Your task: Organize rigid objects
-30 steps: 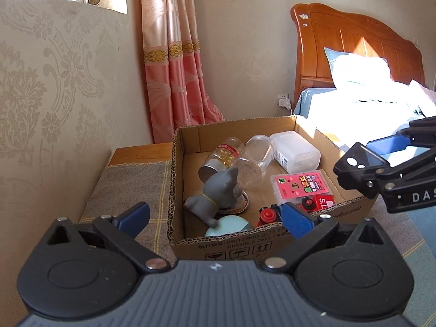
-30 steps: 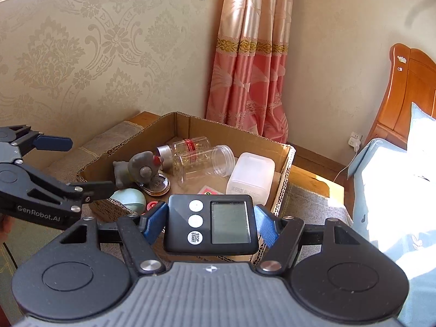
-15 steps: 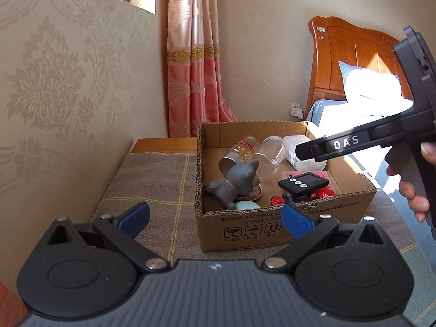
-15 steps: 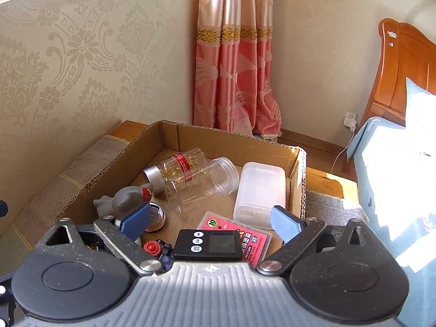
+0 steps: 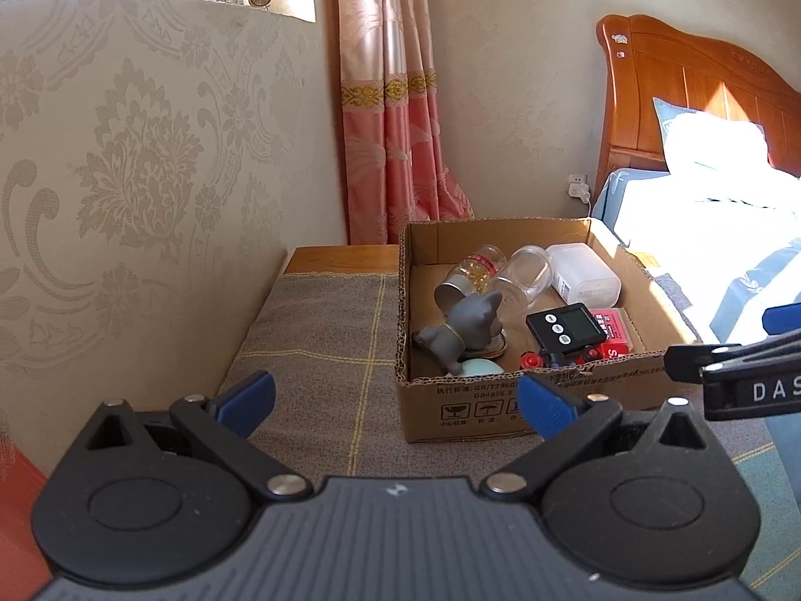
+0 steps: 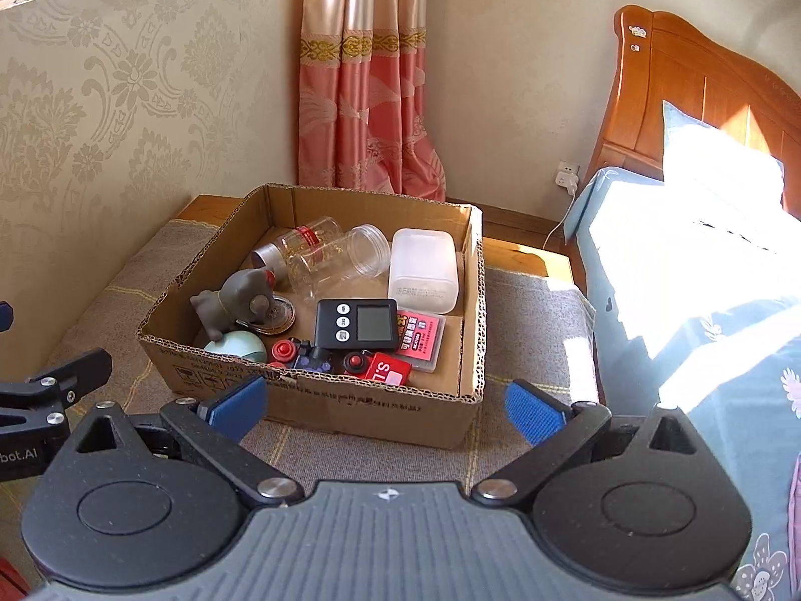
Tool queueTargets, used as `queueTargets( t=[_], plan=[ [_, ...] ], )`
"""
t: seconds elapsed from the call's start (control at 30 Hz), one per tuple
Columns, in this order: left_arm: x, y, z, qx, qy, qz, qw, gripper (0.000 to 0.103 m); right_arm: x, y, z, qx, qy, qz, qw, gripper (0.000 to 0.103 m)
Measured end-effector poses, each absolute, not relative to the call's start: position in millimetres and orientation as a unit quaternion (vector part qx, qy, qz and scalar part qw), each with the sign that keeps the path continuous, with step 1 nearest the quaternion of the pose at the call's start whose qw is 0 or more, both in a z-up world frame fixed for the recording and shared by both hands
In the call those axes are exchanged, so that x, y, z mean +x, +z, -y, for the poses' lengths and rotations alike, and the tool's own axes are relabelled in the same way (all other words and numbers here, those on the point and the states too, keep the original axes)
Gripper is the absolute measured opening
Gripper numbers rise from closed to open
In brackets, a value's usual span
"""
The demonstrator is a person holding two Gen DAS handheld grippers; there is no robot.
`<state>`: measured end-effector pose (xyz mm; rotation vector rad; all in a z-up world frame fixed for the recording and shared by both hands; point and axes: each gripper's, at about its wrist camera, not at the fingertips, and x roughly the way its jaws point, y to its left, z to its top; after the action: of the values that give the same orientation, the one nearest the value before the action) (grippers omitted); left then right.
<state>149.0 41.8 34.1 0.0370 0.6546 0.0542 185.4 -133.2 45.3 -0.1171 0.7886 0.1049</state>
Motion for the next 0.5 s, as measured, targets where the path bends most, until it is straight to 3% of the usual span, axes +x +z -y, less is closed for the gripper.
queueTargets(
  t=[0.5],
  plan=[
    [134,46,-33,0.015,0.017,-0.336,0.942,0.102,145,52,137,-0.02,0.043,-0.379,0.924,0.103]
  ],
)
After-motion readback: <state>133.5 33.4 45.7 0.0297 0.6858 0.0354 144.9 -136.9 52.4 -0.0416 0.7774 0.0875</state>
